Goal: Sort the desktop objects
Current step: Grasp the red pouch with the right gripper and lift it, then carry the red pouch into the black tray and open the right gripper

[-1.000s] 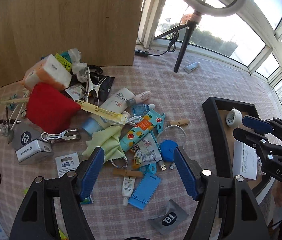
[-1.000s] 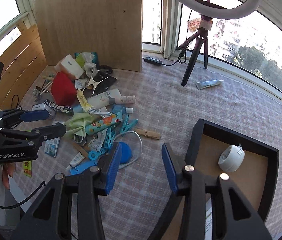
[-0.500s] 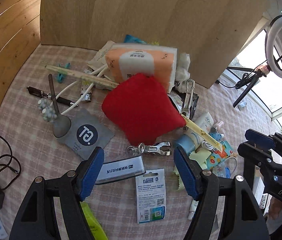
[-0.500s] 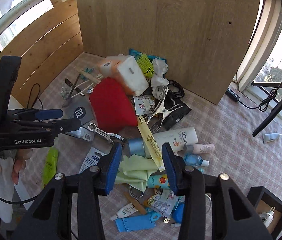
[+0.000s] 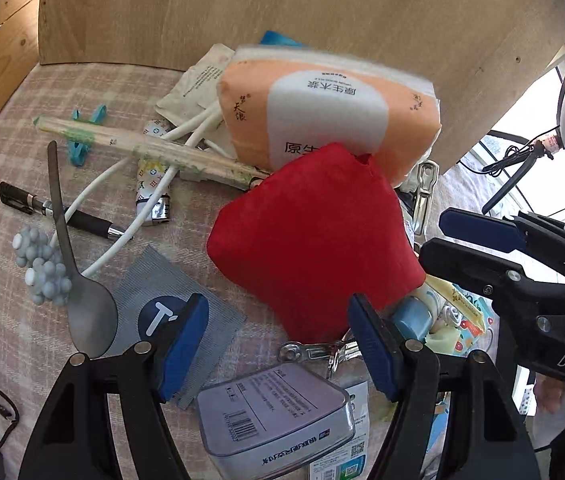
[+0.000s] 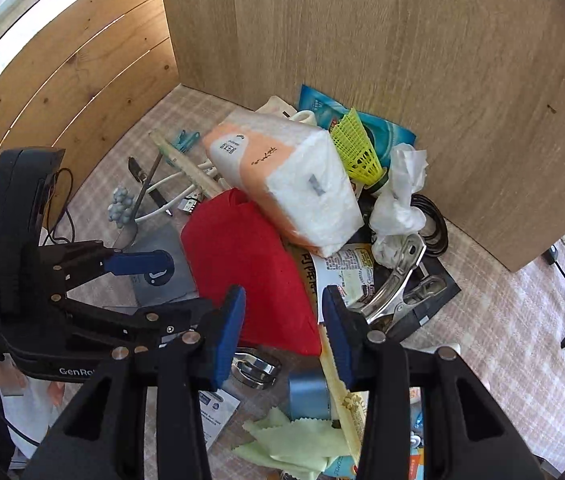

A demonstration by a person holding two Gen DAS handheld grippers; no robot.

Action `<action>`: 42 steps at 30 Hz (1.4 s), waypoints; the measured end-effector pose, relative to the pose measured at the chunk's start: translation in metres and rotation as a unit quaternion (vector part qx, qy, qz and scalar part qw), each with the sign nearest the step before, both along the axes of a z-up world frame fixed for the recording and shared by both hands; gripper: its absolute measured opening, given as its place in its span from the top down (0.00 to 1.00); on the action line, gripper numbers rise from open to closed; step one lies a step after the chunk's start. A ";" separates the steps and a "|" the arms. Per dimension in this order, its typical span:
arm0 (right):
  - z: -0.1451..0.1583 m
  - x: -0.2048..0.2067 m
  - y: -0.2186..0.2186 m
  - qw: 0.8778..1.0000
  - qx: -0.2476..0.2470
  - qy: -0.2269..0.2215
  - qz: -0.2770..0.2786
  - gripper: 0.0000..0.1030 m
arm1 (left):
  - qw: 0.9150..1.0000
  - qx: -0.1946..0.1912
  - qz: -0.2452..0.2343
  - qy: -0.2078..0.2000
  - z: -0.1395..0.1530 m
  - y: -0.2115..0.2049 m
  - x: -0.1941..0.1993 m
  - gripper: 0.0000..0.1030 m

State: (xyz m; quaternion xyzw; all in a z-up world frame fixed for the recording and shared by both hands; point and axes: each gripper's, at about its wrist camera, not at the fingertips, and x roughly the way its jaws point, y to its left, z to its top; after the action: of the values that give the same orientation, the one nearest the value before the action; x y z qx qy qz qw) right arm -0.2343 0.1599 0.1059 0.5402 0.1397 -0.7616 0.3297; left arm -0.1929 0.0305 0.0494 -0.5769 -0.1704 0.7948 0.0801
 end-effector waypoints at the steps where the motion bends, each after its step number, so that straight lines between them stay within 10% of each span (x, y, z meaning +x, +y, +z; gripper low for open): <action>1: -0.002 -0.002 -0.004 1.000 0.002 0.000 0.002 0.62 | 1.000 0.002 -0.004 0.000 -0.002 0.002 -0.001 0.32; 20: -0.024 -0.012 -0.021 0.999 -0.009 -0.039 0.009 0.62 | 0.999 0.036 -0.011 0.017 -0.010 0.027 -0.007 0.31; 42: 0.075 0.037 0.063 0.998 -0.051 0.017 -0.045 0.62 | 0.992 0.008 -0.085 0.097 0.091 0.095 0.030 0.31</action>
State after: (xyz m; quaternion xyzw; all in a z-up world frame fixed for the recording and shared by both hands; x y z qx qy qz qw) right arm -0.1972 0.2224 0.1814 0.5156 0.0818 -0.7909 0.3194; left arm -0.1628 0.1251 0.1404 -0.5090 -0.1185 0.8359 0.1677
